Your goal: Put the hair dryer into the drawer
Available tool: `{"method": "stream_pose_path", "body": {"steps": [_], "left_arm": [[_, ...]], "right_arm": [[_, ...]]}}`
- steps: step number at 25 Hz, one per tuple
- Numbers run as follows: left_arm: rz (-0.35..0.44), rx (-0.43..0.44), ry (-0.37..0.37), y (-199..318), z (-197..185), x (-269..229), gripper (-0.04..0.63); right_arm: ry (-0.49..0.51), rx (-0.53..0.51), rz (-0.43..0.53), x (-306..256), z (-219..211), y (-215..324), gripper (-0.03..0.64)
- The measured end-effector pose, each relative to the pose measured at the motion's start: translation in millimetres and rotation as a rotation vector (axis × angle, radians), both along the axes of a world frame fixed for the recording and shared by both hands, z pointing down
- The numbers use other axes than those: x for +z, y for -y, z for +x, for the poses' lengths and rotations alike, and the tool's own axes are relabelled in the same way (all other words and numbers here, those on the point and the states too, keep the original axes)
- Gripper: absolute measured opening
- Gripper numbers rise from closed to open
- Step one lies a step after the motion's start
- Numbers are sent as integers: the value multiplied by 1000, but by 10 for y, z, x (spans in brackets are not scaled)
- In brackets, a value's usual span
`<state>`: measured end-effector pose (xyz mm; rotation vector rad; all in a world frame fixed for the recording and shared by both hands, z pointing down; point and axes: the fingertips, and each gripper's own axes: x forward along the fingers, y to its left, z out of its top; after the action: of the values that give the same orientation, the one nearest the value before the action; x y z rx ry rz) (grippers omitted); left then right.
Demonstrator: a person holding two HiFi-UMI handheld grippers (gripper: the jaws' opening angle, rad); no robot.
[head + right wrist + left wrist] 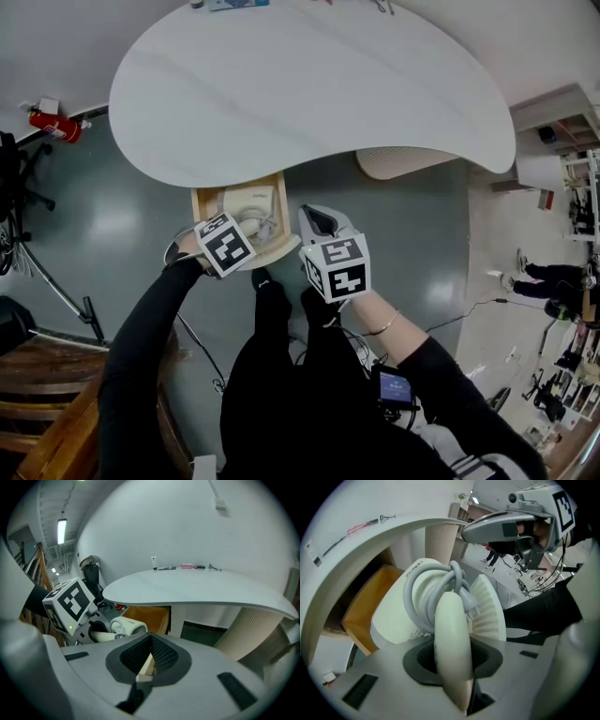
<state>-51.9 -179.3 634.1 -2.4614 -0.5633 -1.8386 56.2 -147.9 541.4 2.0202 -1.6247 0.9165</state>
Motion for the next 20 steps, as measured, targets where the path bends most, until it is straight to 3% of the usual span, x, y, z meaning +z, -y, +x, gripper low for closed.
{"method": "stream_pose_path", "body": {"steps": [4, 8, 13, 20], "left_arm": [[-28, -21, 61, 21, 7, 74, 120], [-27, 17, 116, 10, 2, 138, 120], [-8, 68, 161, 9, 60, 256, 120], [-7, 64, 209, 51, 141, 478, 120]], "right_arm": [[-1, -3, -15, 47, 25, 5, 2], [5, -7, -25, 82, 15, 5, 2], [6, -8, -33, 101, 14, 38, 2], [11, -19, -46, 158, 10, 83, 2]]}}
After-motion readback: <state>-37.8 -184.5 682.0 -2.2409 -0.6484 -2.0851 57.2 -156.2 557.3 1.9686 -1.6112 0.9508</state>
